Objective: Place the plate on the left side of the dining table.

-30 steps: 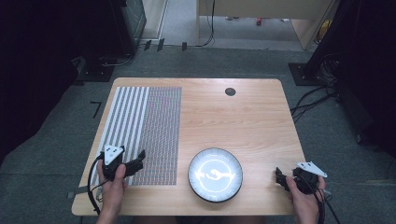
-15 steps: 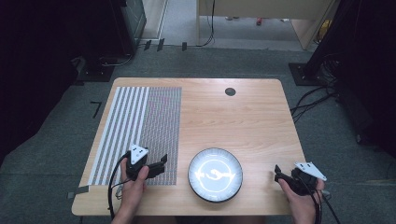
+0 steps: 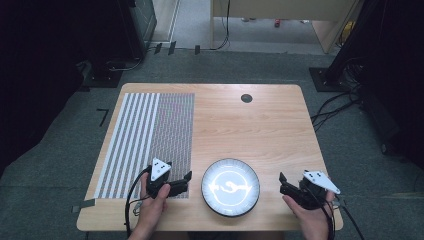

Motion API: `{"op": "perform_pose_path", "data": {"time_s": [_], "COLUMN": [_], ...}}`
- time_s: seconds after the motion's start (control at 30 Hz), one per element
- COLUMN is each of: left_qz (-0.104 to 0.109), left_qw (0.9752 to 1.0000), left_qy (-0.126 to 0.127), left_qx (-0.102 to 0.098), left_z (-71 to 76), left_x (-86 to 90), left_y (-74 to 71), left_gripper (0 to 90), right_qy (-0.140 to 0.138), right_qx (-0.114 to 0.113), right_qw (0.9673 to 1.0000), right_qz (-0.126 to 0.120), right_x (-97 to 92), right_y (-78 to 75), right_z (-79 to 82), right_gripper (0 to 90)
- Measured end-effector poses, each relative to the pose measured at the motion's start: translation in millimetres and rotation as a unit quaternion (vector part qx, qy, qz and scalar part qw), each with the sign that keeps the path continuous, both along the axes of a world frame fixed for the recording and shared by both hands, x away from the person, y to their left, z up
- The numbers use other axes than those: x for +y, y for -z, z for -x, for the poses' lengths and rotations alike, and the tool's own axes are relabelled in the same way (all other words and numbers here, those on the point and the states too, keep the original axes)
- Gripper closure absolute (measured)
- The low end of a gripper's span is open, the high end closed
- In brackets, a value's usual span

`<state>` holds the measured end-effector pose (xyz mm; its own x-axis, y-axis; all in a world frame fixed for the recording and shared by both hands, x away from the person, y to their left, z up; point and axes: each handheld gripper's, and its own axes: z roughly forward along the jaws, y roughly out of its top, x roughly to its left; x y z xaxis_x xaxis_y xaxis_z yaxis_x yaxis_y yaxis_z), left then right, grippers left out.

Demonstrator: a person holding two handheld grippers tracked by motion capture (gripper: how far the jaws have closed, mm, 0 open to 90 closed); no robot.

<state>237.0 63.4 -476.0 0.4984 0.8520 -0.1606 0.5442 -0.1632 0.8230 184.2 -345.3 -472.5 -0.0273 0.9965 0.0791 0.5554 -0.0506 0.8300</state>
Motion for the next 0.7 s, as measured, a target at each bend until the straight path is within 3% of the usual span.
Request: {"op": "perform_pose_path", "data": {"time_s": [0.27,0.37,0.5,0.7], "left_qz": [-0.001,0.009,0.017,0.016], "left_qw": [0.9998,0.9994,0.9982,0.9977], "left_qy": [0.018,0.034,0.057,0.064], "left_qx": [0.004,0.005,0.007,0.016], "left_z": [6.9,10.1,14.7,19.8], "left_x": [-12.1,-16.4,-22.7,-29.2], "left_y": [1.2,1.1,0.4,1.5], "left_gripper": [18.6,18.6,19.2,34.6], "right_qy": [-0.004,-0.028,-0.060,-0.086], "right_qx": [-0.017,-0.018,-0.009,-0.001], "right_qw": [0.9996,0.9989,0.9975,0.9950], "right_qz": [-0.021,-0.033,-0.037,-0.049], "right_x": [18.5,22.2,30.3,41.2], "right_y": [-9.2,-9.5,-7.8,-5.7], "right_z": [5.4,7.8,8.1,8.7], "right_gripper": [31.0,45.2,52.0,58.4]}}
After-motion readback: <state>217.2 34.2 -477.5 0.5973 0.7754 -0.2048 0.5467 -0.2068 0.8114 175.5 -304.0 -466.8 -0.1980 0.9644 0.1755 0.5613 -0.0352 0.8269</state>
